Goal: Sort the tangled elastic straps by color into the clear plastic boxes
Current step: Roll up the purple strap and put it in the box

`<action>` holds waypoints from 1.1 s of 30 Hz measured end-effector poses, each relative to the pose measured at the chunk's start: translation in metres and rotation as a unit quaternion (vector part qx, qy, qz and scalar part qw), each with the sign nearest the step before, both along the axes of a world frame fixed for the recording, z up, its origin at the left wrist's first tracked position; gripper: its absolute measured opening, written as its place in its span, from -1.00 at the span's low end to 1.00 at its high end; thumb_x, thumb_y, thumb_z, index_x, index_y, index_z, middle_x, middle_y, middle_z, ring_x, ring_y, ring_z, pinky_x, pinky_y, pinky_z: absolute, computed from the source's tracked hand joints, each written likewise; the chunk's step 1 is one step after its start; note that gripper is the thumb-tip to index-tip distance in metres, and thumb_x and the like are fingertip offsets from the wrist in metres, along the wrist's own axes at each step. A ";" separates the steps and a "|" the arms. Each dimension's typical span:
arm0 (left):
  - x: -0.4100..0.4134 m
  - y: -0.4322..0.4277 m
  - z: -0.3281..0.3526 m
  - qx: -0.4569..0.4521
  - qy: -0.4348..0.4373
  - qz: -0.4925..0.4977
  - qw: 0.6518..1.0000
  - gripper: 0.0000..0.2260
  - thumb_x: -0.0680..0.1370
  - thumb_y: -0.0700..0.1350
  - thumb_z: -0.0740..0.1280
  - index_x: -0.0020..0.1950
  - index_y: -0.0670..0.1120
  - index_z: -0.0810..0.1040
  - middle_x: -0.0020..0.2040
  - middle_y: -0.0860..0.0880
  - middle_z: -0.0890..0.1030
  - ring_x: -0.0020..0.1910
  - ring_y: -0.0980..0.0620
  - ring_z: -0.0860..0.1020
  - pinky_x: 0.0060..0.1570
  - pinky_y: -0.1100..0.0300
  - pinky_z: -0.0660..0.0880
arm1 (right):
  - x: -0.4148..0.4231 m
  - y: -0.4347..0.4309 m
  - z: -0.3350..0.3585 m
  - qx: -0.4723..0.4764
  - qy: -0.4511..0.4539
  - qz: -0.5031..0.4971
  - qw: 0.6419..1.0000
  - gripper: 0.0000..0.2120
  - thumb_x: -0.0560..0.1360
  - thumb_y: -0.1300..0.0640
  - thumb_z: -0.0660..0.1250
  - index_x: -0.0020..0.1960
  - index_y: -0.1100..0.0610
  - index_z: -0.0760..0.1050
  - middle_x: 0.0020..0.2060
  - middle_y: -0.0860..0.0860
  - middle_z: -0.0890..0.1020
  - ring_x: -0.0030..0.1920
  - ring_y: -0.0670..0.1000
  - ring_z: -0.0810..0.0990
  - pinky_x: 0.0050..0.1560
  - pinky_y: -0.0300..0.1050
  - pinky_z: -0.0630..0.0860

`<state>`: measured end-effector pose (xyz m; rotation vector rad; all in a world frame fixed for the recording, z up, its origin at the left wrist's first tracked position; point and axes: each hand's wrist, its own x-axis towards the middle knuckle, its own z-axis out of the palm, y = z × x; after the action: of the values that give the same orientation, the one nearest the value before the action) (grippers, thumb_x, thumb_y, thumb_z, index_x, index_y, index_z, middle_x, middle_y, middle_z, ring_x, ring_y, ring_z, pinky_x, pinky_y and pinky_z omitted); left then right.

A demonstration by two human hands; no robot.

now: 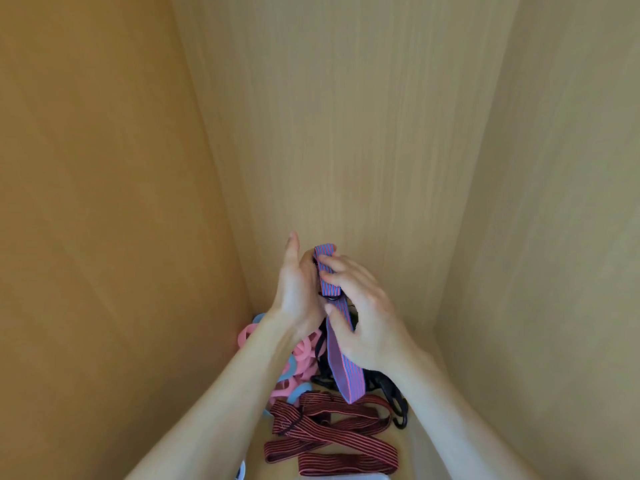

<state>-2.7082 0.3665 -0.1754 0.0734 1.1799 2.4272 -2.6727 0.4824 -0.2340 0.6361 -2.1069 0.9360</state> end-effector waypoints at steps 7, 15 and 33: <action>0.003 0.010 -0.020 -0.183 0.100 0.056 0.976 -0.39 0.62 0.36 -0.08 0.11 -0.11 0.49 -0.33 -0.08 0.48 -0.41 0.00 0.46 -0.40 0.20 0.40 | 0.000 0.001 0.005 -0.223 -0.241 -0.017 0.944 -0.38 0.39 0.19 0.53 0.33 -0.14 0.34 0.33 -0.09 0.38 0.36 -0.13 0.38 0.33 -0.35 0.27; 0.004 0.011 -0.041 -0.292 0.185 0.063 0.936 -0.37 0.47 0.47 -0.02 0.27 0.08 0.45 -0.45 -0.01 0.47 -0.53 -0.01 0.38 -0.46 0.17 0.35 | 0.000 0.006 0.005 -0.278 -0.327 0.015 0.903 -0.56 0.38 0.34 0.55 0.04 -0.11 0.52 0.05 -0.03 0.64 0.07 -0.02 0.62 0.12 -0.17 0.50; 0.008 -0.009 -0.035 -0.055 -0.063 -0.015 0.996 -0.13 0.57 0.44 0.02 0.42 -0.34 0.39 0.27 -0.39 0.53 0.28 -0.33 0.55 0.37 -0.26 0.41 | 0.021 -0.002 -0.006 -0.076 -0.099 -0.008 0.992 -0.37 0.18 0.51 0.18 0.11 -0.01 0.52 0.13 -0.19 0.65 0.15 -0.13 0.62 0.20 -0.23 0.46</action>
<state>-2.7000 0.3576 -0.2107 -0.0922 1.2435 2.2997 -2.6513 0.4807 -0.2400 0.4642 -2.1819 1.1794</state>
